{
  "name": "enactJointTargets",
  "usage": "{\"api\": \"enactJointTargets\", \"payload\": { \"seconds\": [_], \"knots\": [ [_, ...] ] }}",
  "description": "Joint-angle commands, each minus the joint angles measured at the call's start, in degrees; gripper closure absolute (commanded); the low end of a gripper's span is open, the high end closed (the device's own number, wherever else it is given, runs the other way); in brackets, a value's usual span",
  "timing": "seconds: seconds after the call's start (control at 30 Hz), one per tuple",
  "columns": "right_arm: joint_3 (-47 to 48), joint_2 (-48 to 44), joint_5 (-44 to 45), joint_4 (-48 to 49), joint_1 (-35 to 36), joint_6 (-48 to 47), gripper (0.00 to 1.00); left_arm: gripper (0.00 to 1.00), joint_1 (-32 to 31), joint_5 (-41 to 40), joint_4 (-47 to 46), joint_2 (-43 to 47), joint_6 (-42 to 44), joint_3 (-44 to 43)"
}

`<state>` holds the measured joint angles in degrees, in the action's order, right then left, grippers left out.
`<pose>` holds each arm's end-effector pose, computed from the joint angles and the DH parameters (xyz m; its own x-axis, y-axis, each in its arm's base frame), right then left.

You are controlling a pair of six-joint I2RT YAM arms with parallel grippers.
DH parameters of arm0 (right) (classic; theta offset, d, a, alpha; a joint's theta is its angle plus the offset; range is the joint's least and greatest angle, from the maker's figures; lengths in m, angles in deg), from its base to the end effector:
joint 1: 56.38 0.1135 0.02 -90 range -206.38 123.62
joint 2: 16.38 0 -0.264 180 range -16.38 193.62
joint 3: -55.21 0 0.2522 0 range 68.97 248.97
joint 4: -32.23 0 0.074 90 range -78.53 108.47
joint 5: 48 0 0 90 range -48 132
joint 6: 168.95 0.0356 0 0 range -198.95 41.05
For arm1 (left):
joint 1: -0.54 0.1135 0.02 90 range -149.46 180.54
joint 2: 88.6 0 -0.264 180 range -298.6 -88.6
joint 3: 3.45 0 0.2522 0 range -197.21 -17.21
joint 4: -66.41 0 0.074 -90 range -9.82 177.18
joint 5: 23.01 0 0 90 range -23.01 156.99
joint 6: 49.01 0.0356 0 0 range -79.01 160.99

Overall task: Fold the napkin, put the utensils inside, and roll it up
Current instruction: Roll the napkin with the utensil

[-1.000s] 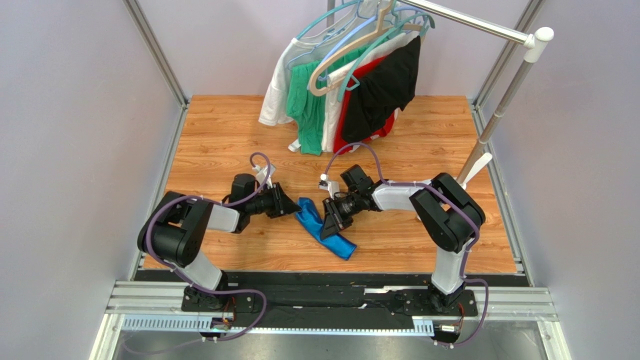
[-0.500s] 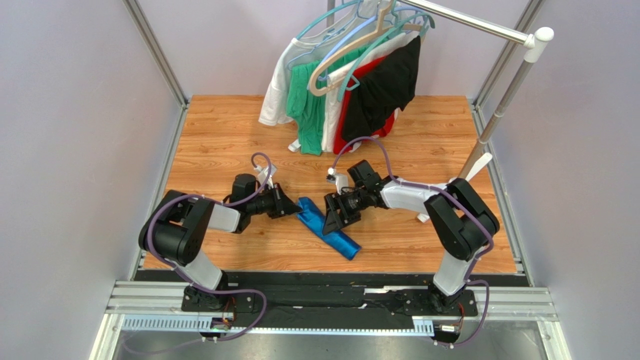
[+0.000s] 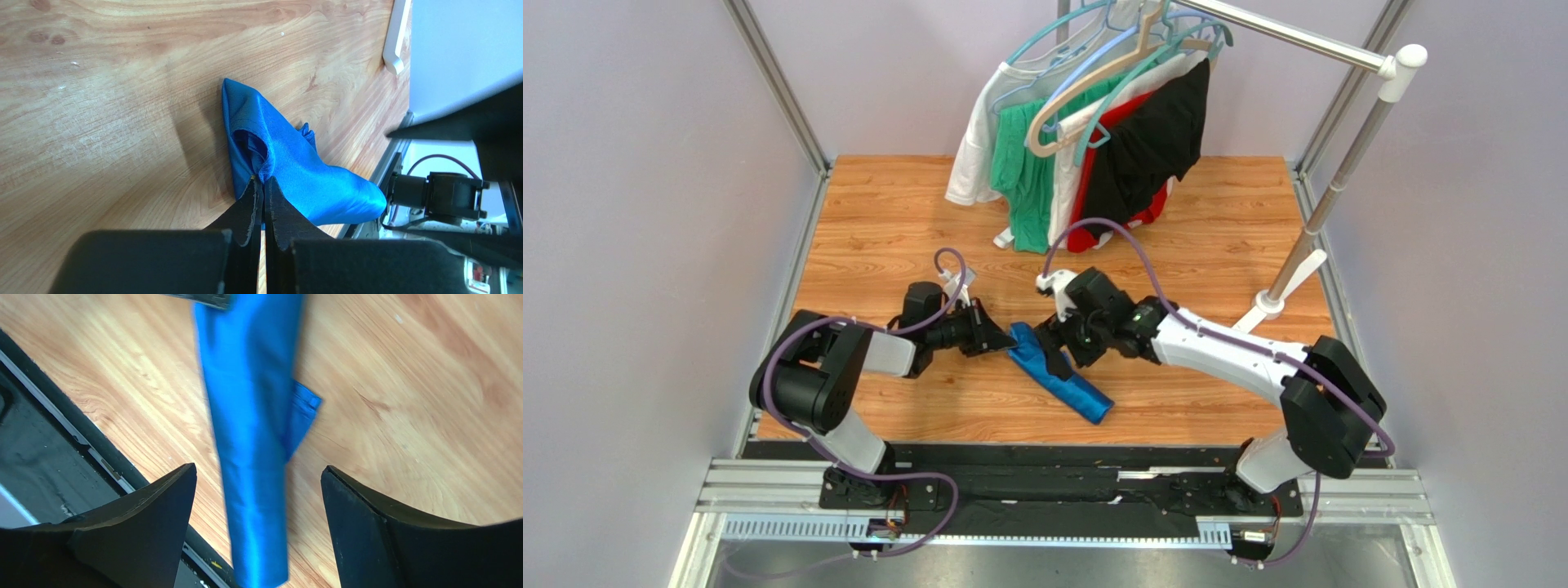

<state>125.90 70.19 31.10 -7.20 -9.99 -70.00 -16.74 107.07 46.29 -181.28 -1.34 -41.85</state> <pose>0.2081 0.2282 0.2184 -0.6824 -0.4949 -0.5380 -0.6874 0.6847 0.2421 0.2447 -0.1001 0.1156 -0.8920 -0.2621 -0.3683 0.1831 0.5354 -0.8245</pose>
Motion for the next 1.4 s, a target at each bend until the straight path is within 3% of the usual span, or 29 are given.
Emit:
{"api": "enactJointTargets", "payload": {
  "seconds": [0.0,0.13,0.47,0.97,1.3,1.37],
  "knots": [
    [2.40,-1.75,19.73,0.53,9.83,-3.15,0.21,1.00,-0.39,0.27,6.44,1.63,0.92,-3.21],
    [2.84,1.31,29.86,2.38,16.79,-6.39,0.21,1.00,-0.39,-0.44,11.56,2.24,2.77,-5.32],
    [5.12,8.97,37.09,4.31,25.94,-11.32,0.28,1.00,-0.39,-0.70,15.87,1.89,3.65,-6.82],
    [4.33,14.95,37.70,4.67,25.07,-11.15,0.35,1.00,-0.39,0.27,16.05,2.16,4.09,-7.08],
    [2.84,17.06,37.97,5.37,23.04,-10.88,0.52,1.00,-0.39,1.06,16.14,1.72,4.44,-8.14],
    [2.84,17.41,36.66,5.72,22.61,-10.80,0.60,1.00,-0.39,1.23,16.22,1.63,4.53,-8.23]
  ]
}}
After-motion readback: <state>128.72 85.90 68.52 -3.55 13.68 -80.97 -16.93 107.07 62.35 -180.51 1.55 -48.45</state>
